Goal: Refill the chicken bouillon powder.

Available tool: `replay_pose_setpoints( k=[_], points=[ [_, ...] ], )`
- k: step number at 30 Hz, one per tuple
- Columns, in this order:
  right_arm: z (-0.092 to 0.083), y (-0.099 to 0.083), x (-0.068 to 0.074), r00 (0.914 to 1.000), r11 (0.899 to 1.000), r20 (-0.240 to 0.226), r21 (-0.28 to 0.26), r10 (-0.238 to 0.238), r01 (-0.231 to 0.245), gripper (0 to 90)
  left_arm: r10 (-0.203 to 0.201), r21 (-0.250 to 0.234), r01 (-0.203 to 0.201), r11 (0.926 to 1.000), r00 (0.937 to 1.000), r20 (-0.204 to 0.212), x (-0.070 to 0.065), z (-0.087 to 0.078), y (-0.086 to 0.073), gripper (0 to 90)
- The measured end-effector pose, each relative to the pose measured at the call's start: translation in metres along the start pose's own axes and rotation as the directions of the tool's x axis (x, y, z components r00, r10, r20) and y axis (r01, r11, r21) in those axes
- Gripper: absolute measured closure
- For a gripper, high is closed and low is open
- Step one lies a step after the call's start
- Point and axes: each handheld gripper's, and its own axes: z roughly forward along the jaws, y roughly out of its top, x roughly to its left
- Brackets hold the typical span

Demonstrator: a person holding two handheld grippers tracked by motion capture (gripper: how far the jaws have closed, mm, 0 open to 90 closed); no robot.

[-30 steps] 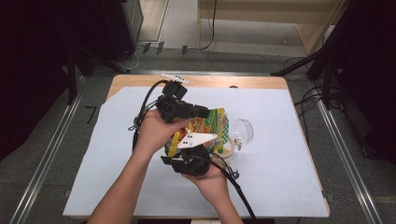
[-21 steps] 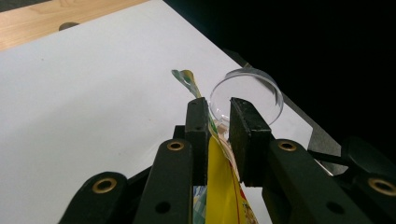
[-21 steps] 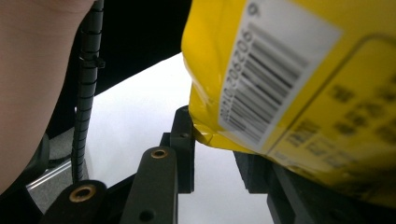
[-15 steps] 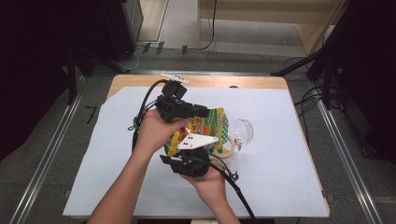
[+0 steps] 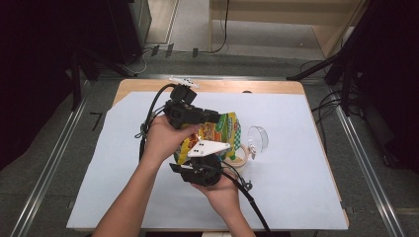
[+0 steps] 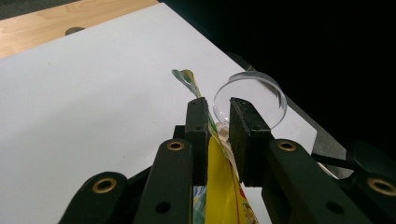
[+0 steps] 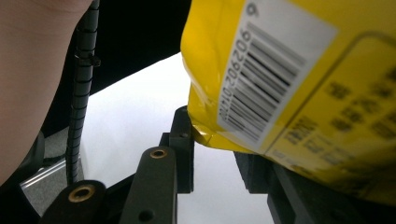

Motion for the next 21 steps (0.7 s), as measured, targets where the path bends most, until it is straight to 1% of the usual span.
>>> replay_pose_setpoints(
  k=[6,14,21],
  points=[
    [-0.0014,-0.0004,-0.0014,1.0000,1.000,-0.001,0.002,-0.010,0.010,71.7,0.008,-0.001,-0.008,1.0000,1.0000,0.001,-0.0013,-0.0001,0.0002,77.3],
    [-0.0009,-0.0009,-0.0025,1.0000,1.000,-0.006,0.007,-0.003,0.003,71.7,0.011,-0.005,-0.011,0.9999,0.9999,-0.003,-0.0013,0.0013,-0.0002,77.3],
    [-0.0019,-0.0009,-0.0019,0.9999,1.000,-0.008,0.016,-0.008,0.008,71.7,0.003,0.001,-0.003,1.0000,1.0000,0.002,0.0000,0.0016,-0.0007,77.0]
  ],
)
